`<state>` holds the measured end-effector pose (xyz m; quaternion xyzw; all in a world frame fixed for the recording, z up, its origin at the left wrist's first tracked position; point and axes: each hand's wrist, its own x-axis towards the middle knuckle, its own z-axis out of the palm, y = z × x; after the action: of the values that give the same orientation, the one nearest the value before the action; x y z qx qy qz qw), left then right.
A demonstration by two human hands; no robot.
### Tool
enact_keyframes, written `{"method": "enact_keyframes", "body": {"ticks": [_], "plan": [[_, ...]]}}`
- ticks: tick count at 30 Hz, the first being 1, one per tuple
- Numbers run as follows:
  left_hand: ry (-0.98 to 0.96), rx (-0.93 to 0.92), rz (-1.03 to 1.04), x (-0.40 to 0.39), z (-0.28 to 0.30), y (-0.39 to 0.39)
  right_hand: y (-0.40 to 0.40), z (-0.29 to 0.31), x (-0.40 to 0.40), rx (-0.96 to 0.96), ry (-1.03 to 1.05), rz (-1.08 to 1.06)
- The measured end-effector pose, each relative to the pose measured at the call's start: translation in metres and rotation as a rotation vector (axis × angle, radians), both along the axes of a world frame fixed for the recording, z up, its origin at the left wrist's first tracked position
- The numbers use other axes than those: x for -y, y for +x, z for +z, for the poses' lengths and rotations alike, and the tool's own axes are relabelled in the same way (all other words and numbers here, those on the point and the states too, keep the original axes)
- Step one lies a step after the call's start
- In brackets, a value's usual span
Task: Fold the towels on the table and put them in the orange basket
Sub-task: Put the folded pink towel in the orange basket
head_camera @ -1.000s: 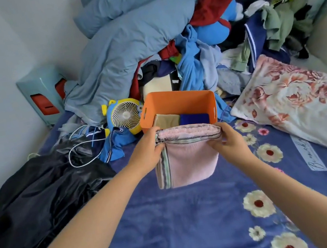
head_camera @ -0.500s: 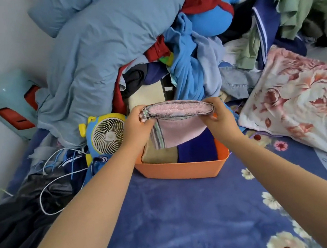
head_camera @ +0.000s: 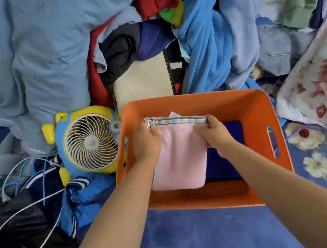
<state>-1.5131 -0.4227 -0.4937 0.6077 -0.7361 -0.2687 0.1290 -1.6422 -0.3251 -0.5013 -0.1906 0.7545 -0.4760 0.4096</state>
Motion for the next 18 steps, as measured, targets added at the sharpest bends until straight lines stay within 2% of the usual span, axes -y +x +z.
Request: {"method": "enact_keyframes", "body": {"ticks": [4,7,11,15,18], "plan": [[0.021,0.195,-0.044,0.025,-0.042,-0.014,-0.006,-0.05,0.031,0.033,0.093,-0.08],[-0.001,0.252,-0.048,0.042,-0.073,-0.019,-0.004,-0.081,0.048,0.04,0.119,-0.141],[-0.059,0.244,-0.053,0.056,-0.099,-0.021,-0.001,-0.101,0.06,0.003,0.067,-0.213],[-0.02,0.082,0.046,0.053,-0.107,-0.026,0.012,-0.108,0.057,-0.167,-0.002,-0.128],[-0.225,0.083,-0.071,0.035,-0.105,-0.021,0.035,-0.113,0.047,-0.346,-0.053,0.021]]}}
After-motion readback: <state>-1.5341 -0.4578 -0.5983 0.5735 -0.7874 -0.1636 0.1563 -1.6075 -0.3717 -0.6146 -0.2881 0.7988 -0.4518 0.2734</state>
